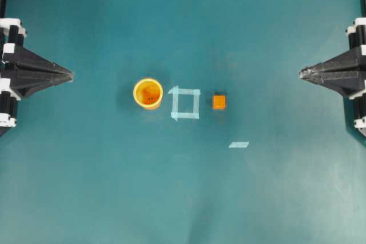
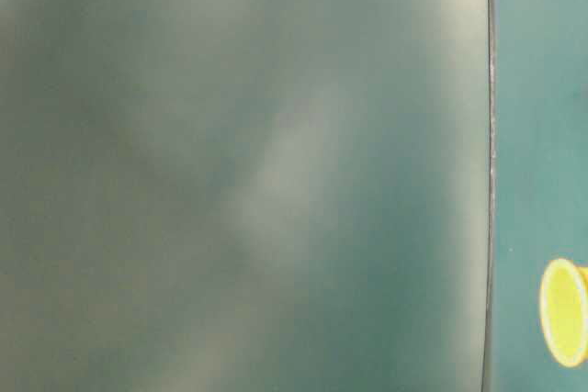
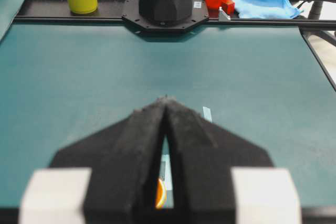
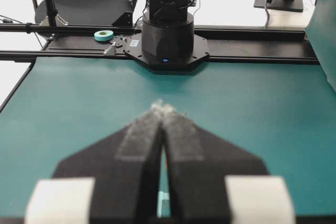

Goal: Move the cup to the left with left arm.
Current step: 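Open the left gripper at its rest position, then move the open left gripper right toward the orange cup, then advance the left gripper around the orange cup, then close the left gripper on the orange cup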

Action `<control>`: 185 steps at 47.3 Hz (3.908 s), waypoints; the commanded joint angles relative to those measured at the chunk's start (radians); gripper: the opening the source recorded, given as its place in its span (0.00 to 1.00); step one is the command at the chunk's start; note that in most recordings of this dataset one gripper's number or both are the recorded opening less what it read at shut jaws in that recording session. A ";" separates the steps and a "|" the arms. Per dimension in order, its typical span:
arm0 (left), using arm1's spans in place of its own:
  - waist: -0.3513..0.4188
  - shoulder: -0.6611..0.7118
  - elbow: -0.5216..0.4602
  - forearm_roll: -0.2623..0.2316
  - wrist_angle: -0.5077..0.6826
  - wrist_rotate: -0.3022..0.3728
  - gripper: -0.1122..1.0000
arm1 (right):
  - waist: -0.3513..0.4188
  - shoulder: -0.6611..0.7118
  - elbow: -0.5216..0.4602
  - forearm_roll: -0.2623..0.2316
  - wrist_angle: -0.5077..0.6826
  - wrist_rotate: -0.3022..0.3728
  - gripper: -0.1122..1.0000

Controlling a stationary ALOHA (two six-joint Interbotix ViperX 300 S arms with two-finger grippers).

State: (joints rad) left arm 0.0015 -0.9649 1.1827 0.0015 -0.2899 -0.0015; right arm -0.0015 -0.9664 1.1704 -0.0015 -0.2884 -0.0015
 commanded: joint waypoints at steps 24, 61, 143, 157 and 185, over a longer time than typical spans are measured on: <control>0.009 0.038 -0.008 0.012 0.084 0.002 0.13 | 0.000 0.021 -0.061 0.003 0.104 0.000 0.10; 0.034 0.222 -0.012 0.014 0.086 0.009 0.57 | 0.000 0.020 -0.081 0.003 0.106 0.003 0.10; 0.098 0.971 -0.247 0.021 -0.107 0.092 0.86 | 0.000 0.015 -0.091 0.006 0.156 0.012 0.10; 0.087 1.028 -0.301 0.021 -0.144 0.091 0.86 | 0.000 0.015 -0.091 0.005 0.161 0.012 0.10; 0.078 1.075 -0.344 0.020 -0.152 0.091 0.80 | 0.000 0.015 -0.092 0.006 0.172 0.014 0.10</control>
State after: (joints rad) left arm 0.0828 0.1273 0.8560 0.0230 -0.4357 0.0936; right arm -0.0015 -0.9541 1.1137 0.0031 -0.1181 0.0107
